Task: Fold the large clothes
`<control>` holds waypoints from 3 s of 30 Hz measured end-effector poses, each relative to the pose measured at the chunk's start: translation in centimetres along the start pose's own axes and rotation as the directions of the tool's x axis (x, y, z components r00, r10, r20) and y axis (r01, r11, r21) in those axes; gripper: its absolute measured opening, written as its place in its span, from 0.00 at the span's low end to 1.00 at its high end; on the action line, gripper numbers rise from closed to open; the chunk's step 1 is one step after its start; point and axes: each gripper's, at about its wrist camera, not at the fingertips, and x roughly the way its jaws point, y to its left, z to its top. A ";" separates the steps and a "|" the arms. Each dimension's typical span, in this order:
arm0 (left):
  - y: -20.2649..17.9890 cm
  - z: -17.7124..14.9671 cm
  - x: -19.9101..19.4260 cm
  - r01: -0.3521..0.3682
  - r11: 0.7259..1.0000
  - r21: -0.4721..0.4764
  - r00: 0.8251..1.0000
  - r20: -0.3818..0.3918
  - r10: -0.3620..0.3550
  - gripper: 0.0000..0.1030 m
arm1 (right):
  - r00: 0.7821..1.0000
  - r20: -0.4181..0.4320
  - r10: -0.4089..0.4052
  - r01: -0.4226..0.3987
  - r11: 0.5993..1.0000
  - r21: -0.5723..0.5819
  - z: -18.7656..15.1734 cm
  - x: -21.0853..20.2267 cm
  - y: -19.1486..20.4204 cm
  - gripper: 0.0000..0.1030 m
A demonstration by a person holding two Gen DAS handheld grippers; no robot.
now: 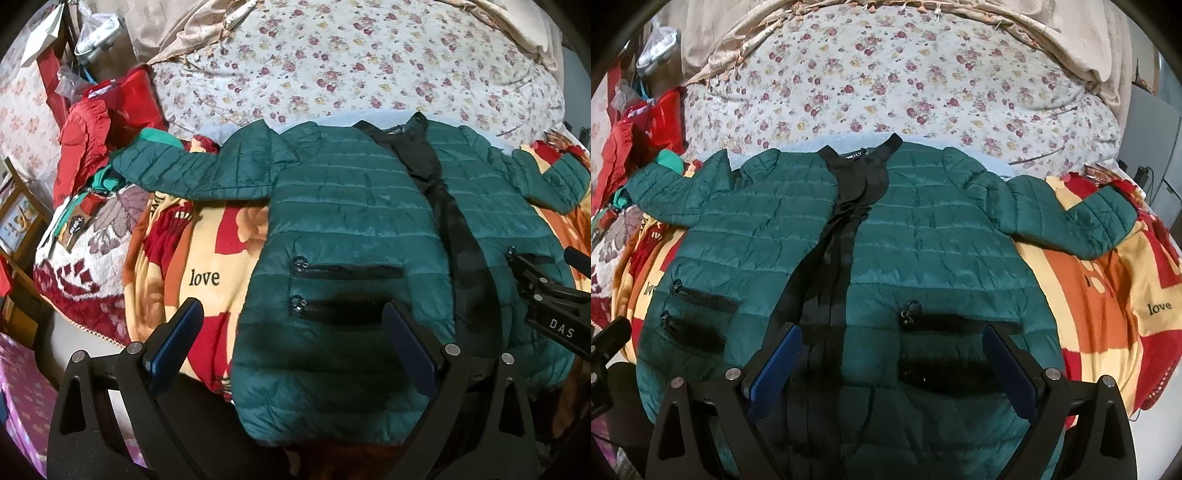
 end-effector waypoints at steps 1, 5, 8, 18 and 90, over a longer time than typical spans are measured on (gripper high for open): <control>0.2 0.2 0.3 -0.002 1.000 -0.003 1.000 -0.002 0.002 0.95 | 1.000 -0.001 -0.002 0.002 1.000 -0.001 0.1 0.2 0.1 0.95; 0.9 0.6 1.4 -0.010 1.000 -0.017 1.000 -0.009 0.009 0.95 | 1.000 -0.012 -0.009 0.009 1.000 -0.003 0.3 1.0 0.2 0.95; 1.5 0.9 2.3 -0.017 0.999 -0.029 1.000 -0.017 0.017 0.95 | 1.000 -0.023 -0.015 0.014 1.000 -0.006 0.4 1.7 0.2 0.95; 7.1 3.0 5.7 -0.076 0.988 -0.132 0.997 -0.033 0.072 0.95 | 0.999 -0.039 -0.019 0.019 1.000 0.000 0.8 3.4 0.3 0.94; -5.3 10.8 9.8 0.562 0.826 -0.047 0.825 -0.044 -0.564 0.56 | 0.986 -0.001 0.168 -0.159 0.934 0.321 3.5 3.1 -10.1 0.94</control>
